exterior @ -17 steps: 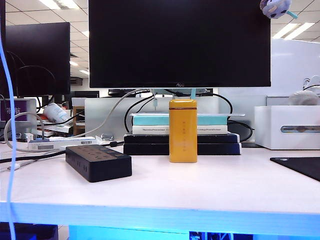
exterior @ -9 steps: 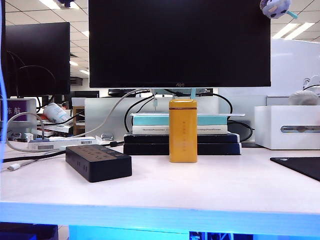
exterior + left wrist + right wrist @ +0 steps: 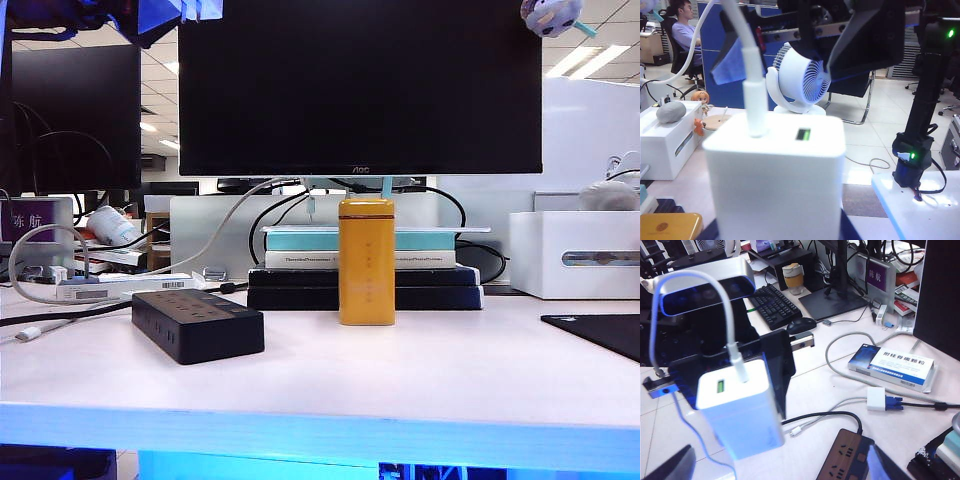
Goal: Plug the white charger into the left socket.
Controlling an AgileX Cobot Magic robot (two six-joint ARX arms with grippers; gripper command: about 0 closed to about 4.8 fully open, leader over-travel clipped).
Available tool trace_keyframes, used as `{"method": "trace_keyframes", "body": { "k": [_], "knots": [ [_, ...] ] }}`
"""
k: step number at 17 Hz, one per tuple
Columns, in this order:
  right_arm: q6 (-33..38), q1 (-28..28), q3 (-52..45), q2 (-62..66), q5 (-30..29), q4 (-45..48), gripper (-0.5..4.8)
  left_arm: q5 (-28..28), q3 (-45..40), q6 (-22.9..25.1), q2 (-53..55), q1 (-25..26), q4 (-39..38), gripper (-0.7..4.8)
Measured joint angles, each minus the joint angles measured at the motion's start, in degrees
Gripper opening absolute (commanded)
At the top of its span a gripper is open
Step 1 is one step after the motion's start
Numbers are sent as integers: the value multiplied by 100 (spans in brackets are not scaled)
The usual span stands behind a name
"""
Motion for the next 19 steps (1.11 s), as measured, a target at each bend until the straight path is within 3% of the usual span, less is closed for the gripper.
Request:
{"method": "trace_keyframes", "body": {
  "k": [8, 12, 19],
  "knots": [
    [-308, 549, -2, 396, -273, 509, 479, 85, 0, -111, 2, -2, 20, 88],
    [-428, 848, -2, 592, 98, 887, 479, 87, 0, -203, 0, -2, 42, 88],
    [-417, 846, -2, 785, 345, 1231, 479, 90, 0, -245, 2, -2, 105, 88]
  ]
}}
